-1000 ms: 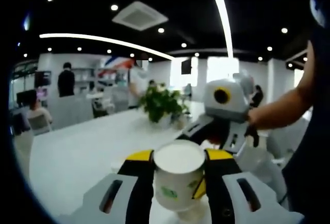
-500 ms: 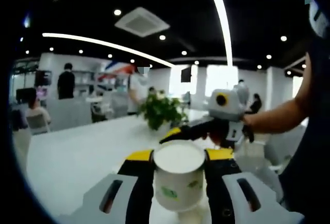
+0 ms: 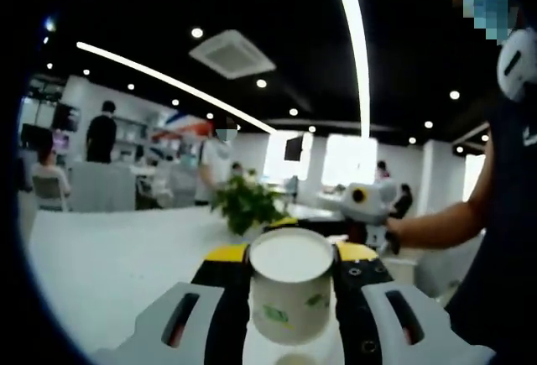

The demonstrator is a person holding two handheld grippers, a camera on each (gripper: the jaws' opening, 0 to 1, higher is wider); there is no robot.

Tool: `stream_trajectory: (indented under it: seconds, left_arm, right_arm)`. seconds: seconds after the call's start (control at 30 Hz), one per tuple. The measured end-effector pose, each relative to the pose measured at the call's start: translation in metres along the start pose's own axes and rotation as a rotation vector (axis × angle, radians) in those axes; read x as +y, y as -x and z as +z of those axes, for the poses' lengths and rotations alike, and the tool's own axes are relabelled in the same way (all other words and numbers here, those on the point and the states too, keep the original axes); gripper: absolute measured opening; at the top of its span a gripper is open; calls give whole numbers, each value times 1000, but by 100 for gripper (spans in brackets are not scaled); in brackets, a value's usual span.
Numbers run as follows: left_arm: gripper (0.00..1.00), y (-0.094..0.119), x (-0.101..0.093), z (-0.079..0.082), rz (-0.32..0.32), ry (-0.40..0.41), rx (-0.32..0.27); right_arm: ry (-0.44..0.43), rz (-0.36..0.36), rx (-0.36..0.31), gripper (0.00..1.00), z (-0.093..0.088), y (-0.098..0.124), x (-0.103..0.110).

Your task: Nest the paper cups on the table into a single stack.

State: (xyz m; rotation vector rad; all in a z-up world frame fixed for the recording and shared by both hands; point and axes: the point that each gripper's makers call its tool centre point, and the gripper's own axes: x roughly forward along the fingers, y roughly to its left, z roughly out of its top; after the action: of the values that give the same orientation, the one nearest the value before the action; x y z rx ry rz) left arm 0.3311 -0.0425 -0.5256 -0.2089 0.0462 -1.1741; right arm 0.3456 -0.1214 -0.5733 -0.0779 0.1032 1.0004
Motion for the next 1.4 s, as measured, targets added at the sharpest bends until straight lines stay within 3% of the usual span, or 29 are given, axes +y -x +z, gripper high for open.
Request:
stream_trajectory:
  seconds: [0.17, 0.4, 0.53, 0.67, 1.13, 1.4]
  left_arm:
    - [36, 4, -2, 10, -19, 20, -45]
    - [36, 4, -12, 14, -64, 24, -68]
    - [36, 3, -8, 18, -53, 34, -94]
    - [36, 4, -6, 24, -44, 51, -128]
    - [36, 1, -6, 30, -40, 56, -154]
    - [36, 3, -7, 22, -45, 67, -128]
  right_arm:
    - [-5, 2, -16, 98, 4, 7, 4]
    - [-35, 66, -12, 83, 10, 9, 21]
    - [-79, 147, 5, 74, 11, 5, 42]
    - [-84, 159, 9, 72, 10, 0, 49]
    - [-140, 248, -9, 47, 19, -11, 71]
    - [-197, 277, -32, 42, 20, -11, 76]
